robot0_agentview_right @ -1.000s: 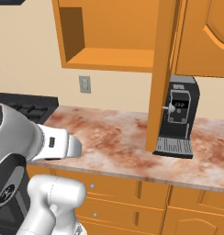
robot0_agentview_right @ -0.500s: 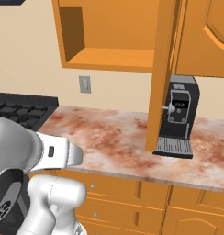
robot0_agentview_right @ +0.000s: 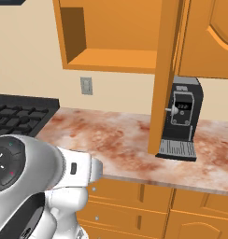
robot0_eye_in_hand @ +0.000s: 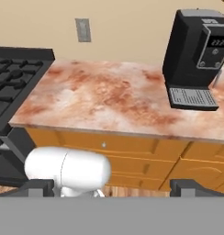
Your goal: Open the cabinet and move the ladle to the pot. Then close the cabinet.
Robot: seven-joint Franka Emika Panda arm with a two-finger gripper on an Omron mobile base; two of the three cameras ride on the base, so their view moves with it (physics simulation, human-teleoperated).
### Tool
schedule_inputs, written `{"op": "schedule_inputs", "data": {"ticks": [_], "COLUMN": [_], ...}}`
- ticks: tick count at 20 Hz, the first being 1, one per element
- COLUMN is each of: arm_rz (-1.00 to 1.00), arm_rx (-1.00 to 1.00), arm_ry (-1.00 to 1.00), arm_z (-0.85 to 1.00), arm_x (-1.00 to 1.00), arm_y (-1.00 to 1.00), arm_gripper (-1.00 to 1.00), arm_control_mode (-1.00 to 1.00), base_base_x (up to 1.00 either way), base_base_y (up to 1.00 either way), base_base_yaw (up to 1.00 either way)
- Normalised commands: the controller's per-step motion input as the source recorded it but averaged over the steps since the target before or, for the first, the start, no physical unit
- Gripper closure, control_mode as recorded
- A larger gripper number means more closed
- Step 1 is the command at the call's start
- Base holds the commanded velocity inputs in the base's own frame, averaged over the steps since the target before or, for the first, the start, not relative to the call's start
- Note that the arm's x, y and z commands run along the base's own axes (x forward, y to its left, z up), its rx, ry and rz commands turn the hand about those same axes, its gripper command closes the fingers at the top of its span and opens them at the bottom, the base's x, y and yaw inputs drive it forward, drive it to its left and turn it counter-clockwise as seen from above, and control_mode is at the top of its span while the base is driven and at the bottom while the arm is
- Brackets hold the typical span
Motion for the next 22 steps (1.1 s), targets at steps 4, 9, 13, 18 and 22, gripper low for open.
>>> {"op": "schedule_inputs", "data": {"ticks": [4, 9, 13, 18, 22], "arm_rz": [-0.01, -0.04, -0.04, -0.03, 0.0], "arm_rx": [0.22, 0.28, 0.25, 0.22, 0.22], "arm_ry": [-0.01, -0.1, -0.17, -0.15, -0.08], "arm_z": [0.11, 0.1, 0.01, 0.0, 0.04], "arm_x": [-0.02, -0.02, -0.11, -0.12, -0.03], "arm_y": [-0.33, -0.27, -0.19, -0.25, -0.4], "arm_gripper": [-1.0, -1.0, -1.0, -1.0, -1.0], "arm_control_mode": [-1.0, -1.0, -1.0, -1.0, -1.0], "base_base_x": [0.0, 0.0, 0.0, 0.0, 0.0], "base_base_y": [0.0, 0.0, 0.0, 0.0, 0.0], "base_base_yaw": [0.0, 0.0, 0.0, 0.0, 0.0]}}
